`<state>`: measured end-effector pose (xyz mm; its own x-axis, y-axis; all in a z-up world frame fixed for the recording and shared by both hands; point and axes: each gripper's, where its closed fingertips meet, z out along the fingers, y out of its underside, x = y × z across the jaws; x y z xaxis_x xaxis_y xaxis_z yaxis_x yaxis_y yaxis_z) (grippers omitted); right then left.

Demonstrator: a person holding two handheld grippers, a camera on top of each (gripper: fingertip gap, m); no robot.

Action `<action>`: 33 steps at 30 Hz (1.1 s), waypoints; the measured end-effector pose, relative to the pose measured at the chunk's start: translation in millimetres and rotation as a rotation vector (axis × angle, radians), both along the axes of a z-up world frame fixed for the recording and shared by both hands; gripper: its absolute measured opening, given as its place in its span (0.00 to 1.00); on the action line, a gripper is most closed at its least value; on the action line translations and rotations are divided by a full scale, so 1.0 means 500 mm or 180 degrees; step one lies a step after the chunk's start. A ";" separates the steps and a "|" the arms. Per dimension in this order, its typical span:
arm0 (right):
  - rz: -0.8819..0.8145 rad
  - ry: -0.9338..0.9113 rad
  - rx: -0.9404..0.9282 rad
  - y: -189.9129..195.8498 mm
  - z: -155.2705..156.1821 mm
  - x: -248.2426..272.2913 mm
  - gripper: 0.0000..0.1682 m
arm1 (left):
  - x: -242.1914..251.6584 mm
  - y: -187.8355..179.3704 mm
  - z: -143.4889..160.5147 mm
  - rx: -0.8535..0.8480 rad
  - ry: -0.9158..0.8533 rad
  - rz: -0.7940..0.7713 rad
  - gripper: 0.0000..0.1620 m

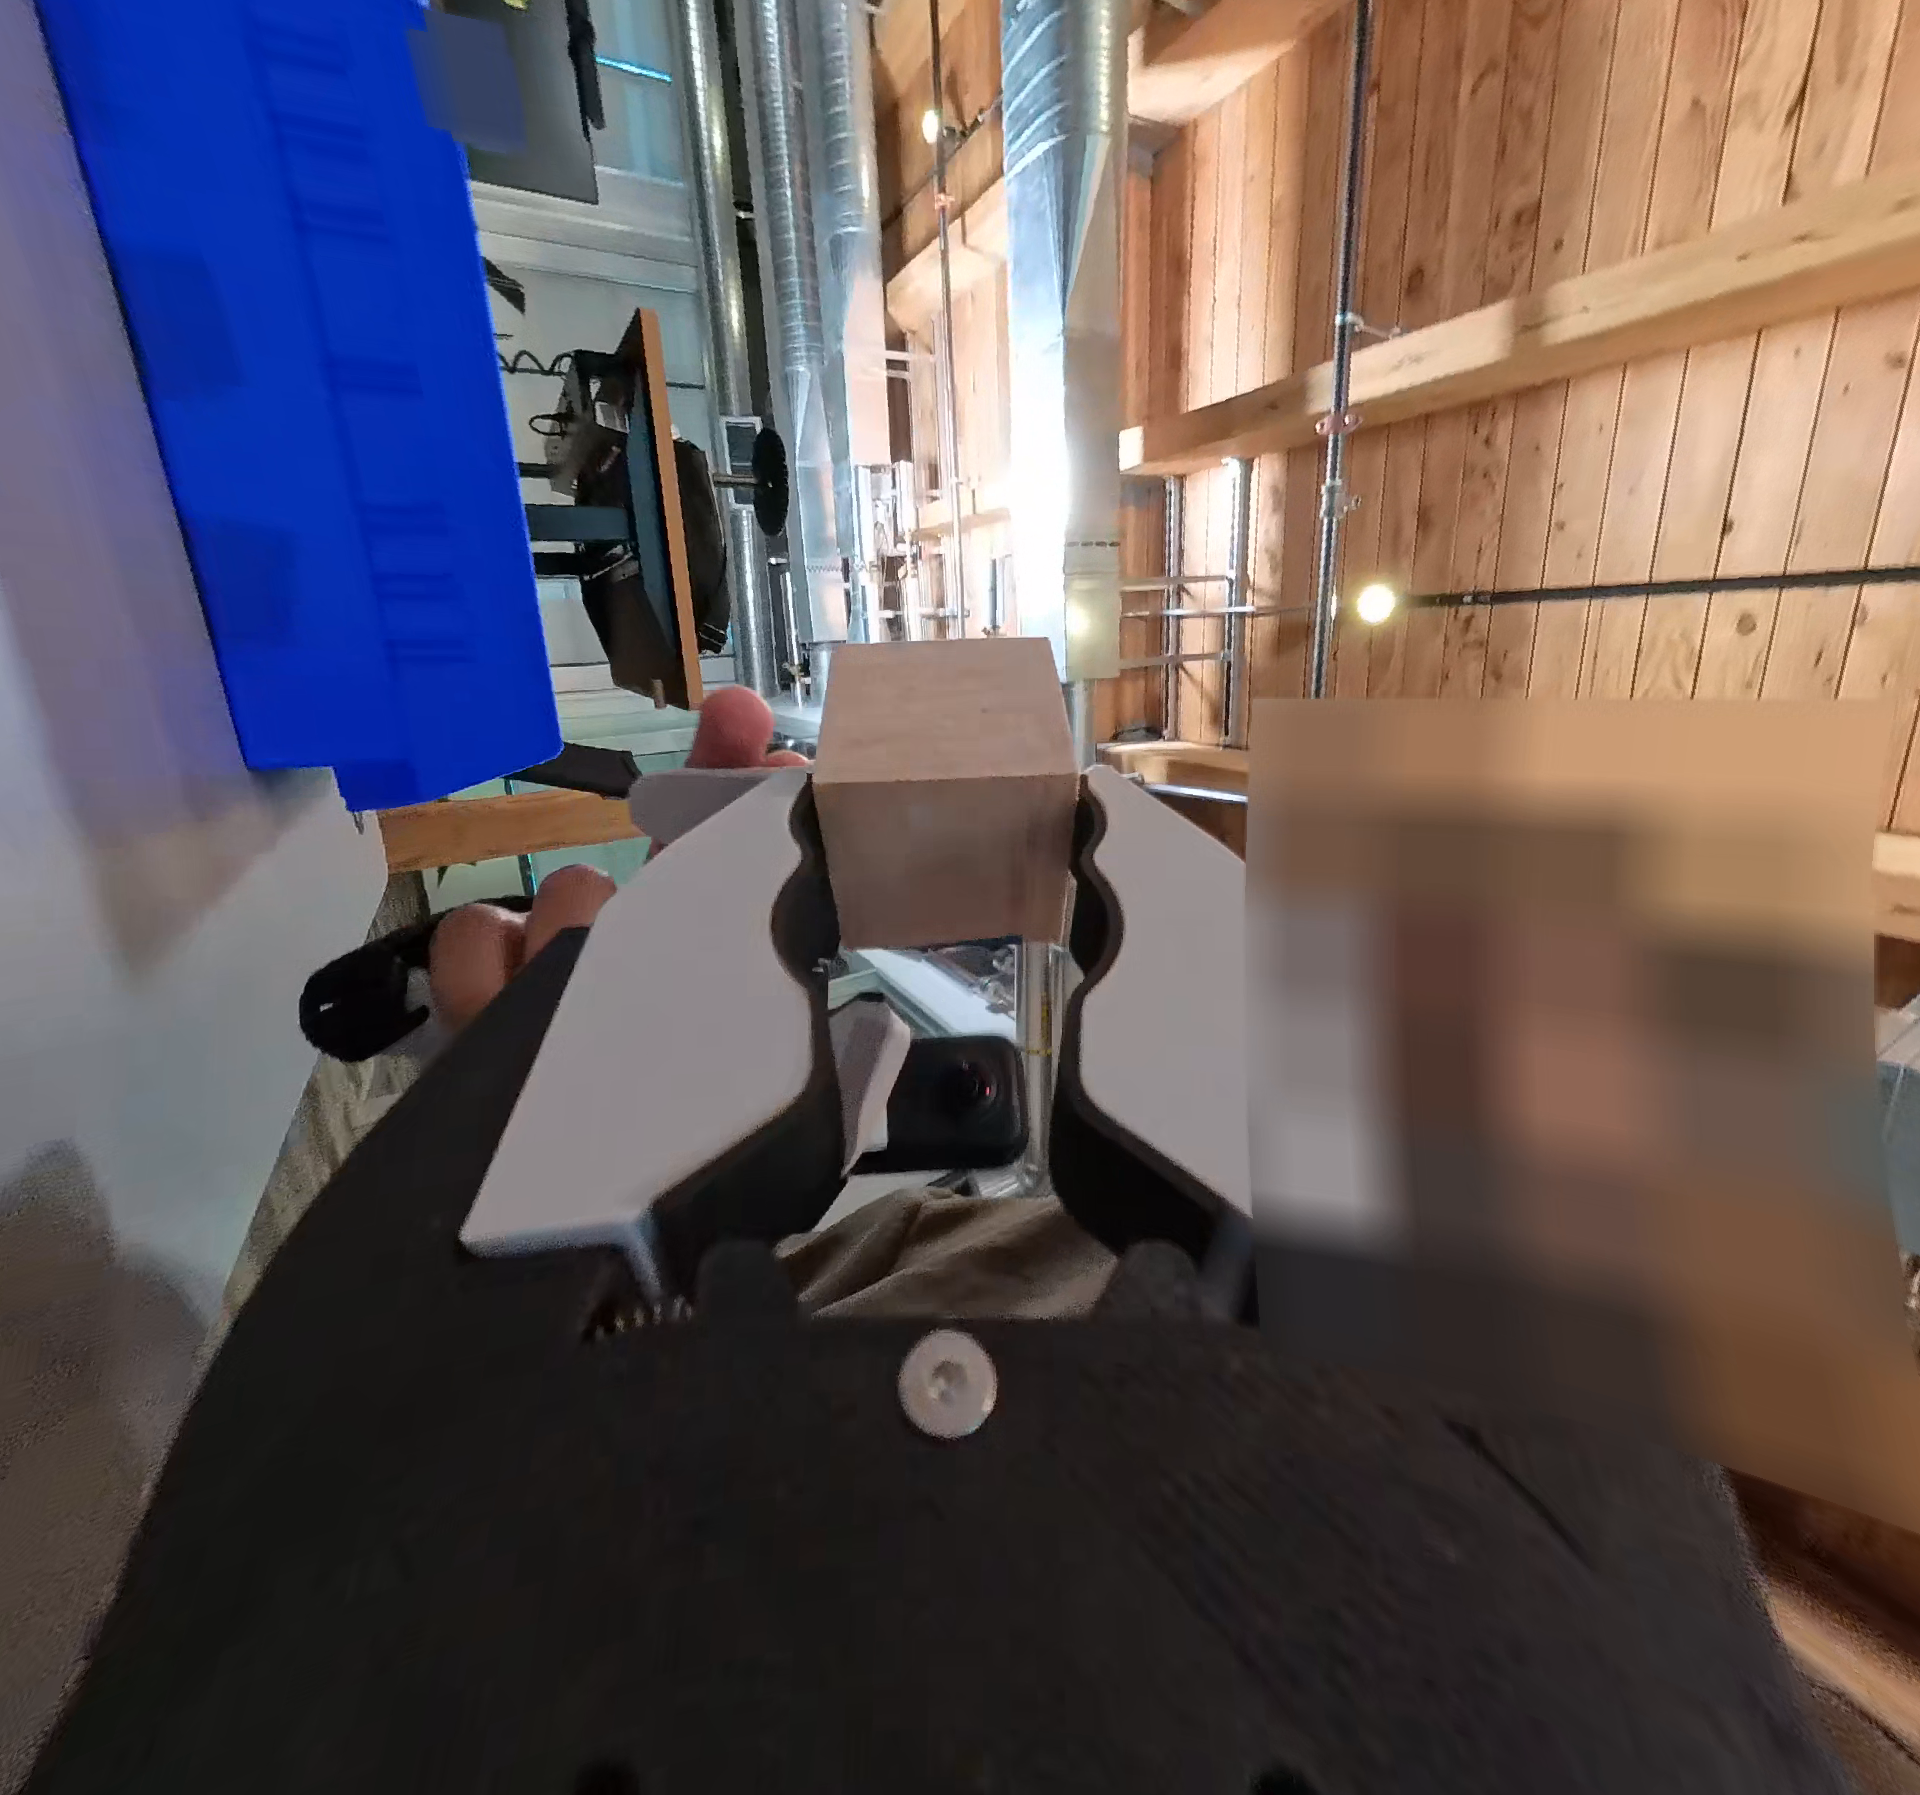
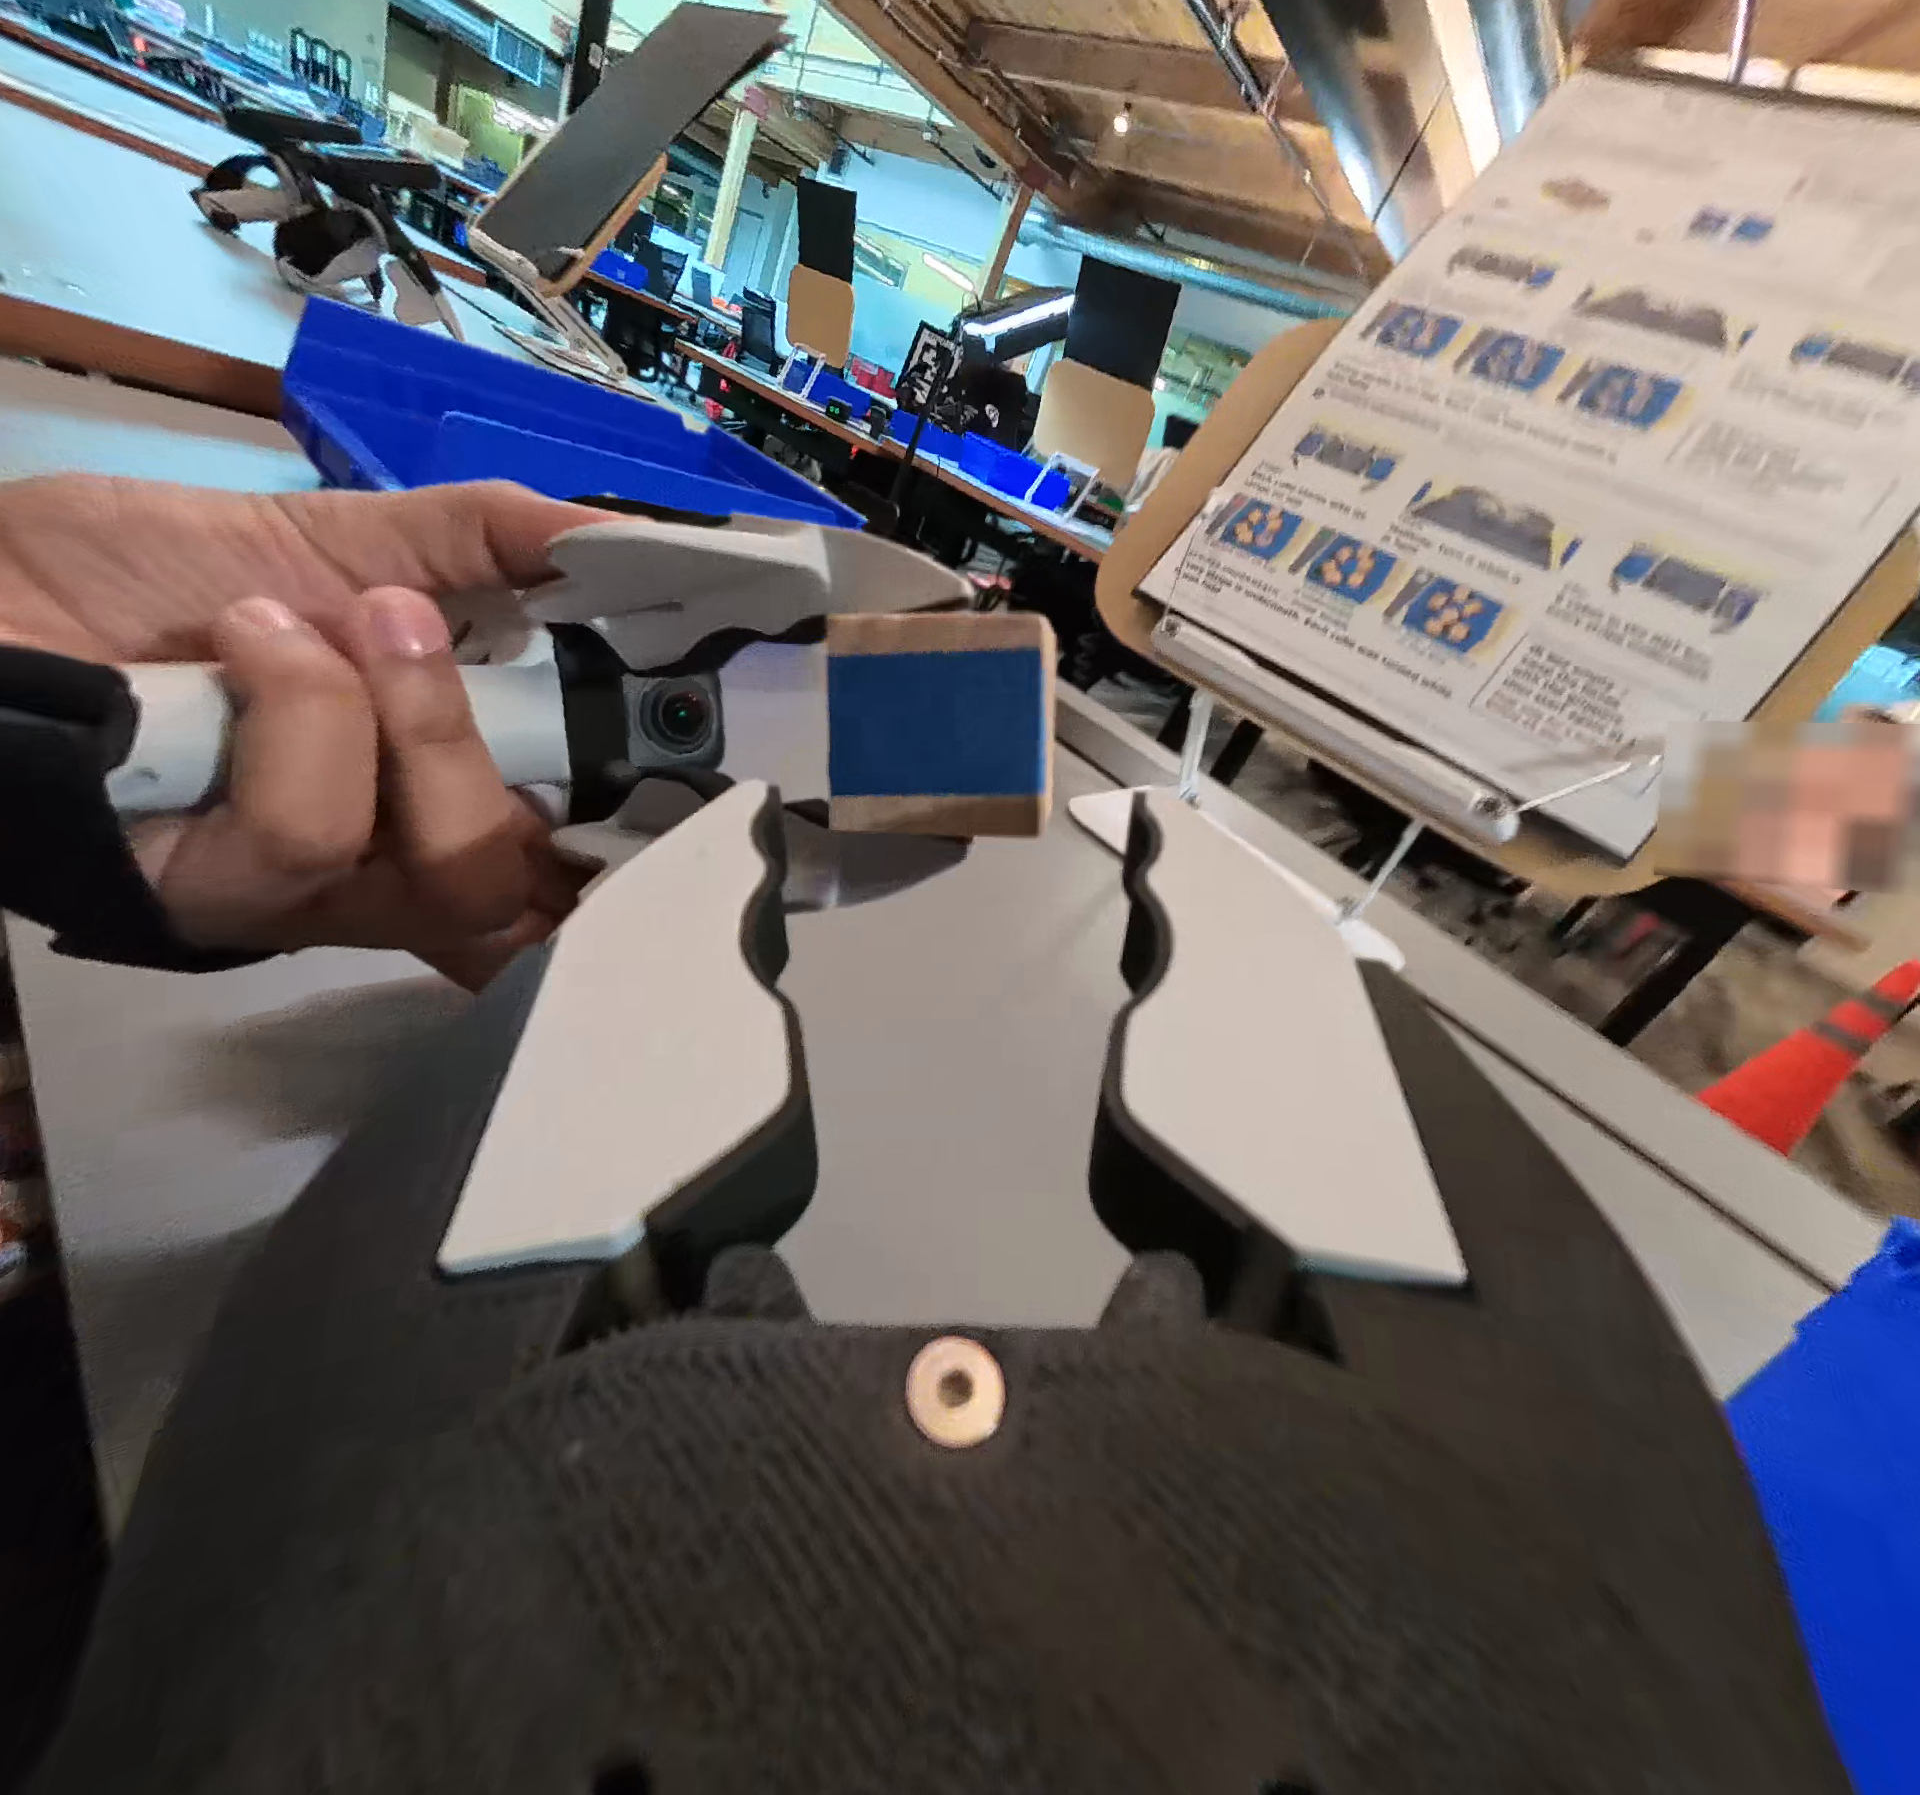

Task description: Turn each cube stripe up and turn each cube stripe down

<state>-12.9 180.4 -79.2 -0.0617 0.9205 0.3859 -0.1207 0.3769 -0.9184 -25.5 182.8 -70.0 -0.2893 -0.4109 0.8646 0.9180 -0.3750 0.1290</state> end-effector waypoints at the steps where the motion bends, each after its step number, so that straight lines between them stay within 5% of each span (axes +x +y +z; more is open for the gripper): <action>1: 0.0000 0.0052 0.0093 -0.004 0.001 0.002 0.37 | -0.002 0.001 -0.006 -0.0056 -0.0064 0.0012 0.28; 9: 0.0023 -0.0014 0.0003 -0.008 -0.017 -0.008 0.27 | 0.056 -0.002 -0.021 -0.0089 -0.0276 -0.0357 0.28; 20: 0.0043 -0.0041 -0.0260 0.023 0.008 -0.003 0.27 | 0.044 -0.006 -0.037 -0.0053 -0.0159 -0.0359 0.32; 24: -0.0715 0.0308 -0.0584 0.155 0.109 0.037 0.27 | 0.005 -0.002 -0.045 -0.0072 0.0171 -0.0196 0.37; 28: -0.1825 0.0413 -0.0756 0.375 0.165 0.127 0.27 | -0.014 -0.003 -0.032 0.0000 0.0458 -0.0066 0.38; 33: -0.2856 -0.0736 -0.1205 0.614 0.022 0.258 0.27 | 0.017 -0.001 -0.038 -0.0031 0.0586 -0.0187 0.39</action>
